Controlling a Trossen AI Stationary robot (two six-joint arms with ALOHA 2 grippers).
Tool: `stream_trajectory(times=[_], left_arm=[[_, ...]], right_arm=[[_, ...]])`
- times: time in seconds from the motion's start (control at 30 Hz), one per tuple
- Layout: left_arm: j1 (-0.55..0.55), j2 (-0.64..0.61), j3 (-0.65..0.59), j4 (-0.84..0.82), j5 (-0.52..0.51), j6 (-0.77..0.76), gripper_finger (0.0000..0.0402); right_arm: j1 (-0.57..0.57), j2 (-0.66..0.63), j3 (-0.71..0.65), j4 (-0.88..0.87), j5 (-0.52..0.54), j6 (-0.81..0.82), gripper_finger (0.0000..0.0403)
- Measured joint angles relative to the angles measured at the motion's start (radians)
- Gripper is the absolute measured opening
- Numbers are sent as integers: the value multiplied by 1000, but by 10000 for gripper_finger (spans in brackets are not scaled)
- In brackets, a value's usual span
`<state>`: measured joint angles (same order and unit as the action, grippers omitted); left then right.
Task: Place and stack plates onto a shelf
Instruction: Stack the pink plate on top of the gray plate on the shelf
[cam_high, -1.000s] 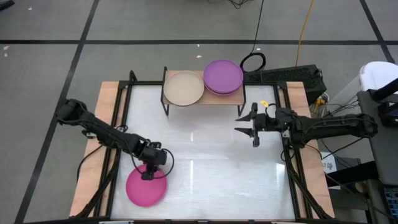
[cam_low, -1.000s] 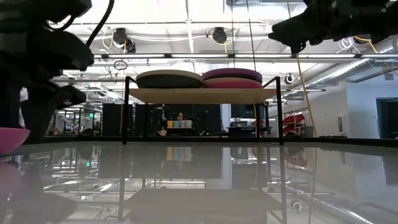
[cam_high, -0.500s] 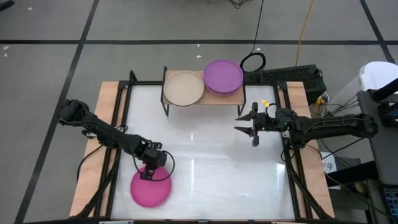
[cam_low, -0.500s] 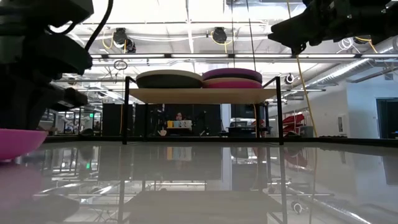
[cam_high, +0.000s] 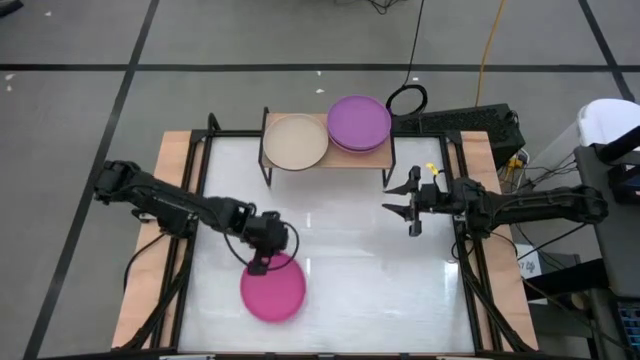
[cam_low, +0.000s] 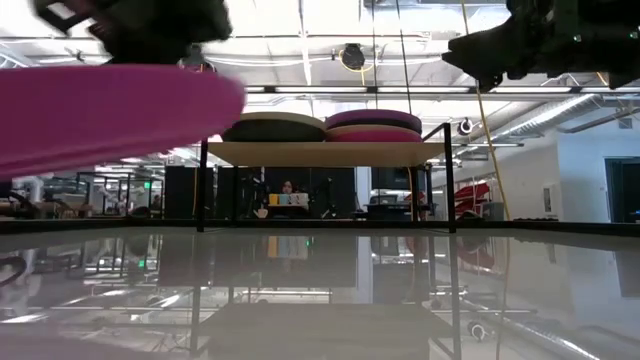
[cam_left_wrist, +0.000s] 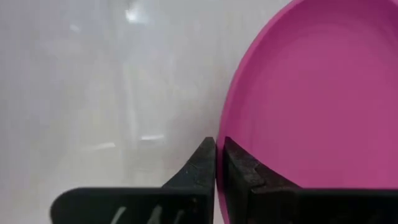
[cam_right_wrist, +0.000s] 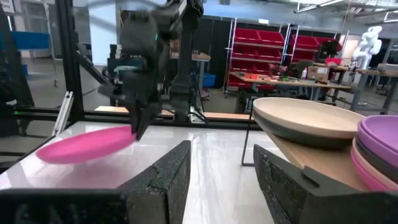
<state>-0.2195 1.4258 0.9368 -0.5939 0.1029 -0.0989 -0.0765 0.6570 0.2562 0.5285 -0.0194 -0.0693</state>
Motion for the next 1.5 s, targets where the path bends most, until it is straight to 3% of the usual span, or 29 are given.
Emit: stream_trajectory(times=[0.3, 0.47, 0.57, 0.77, 1.03, 1.27, 1.5], left_arm=[[205, 0, 323, -203, -59, 229, 10], [352, -2, 502, -304, -253, 269, 10], [458, -2, 580, -317, -260, 276, 10], [682, 0, 694, -312, -120, 248, 10], [936, 71, 706, -311, 127, 154, 10], [1065, 140, 707, -348, 190, 144, 10], [1098, 201, 707, -353, 214, 145, 10]], right_arm=[[-1, -33, -49, 21, 98, 4, 155], [-1, -33, -49, 5, 98, -32, 155], [-1, -32, -49, 5, 98, -37, 155], [0, -32, -49, -10, 98, -40, 155], [0, -32, -49, -10, 154, -49, 155], [0, -32, -49, -10, 154, -48, 155], [0, -26, -49, -10, 154, -50, 155]])
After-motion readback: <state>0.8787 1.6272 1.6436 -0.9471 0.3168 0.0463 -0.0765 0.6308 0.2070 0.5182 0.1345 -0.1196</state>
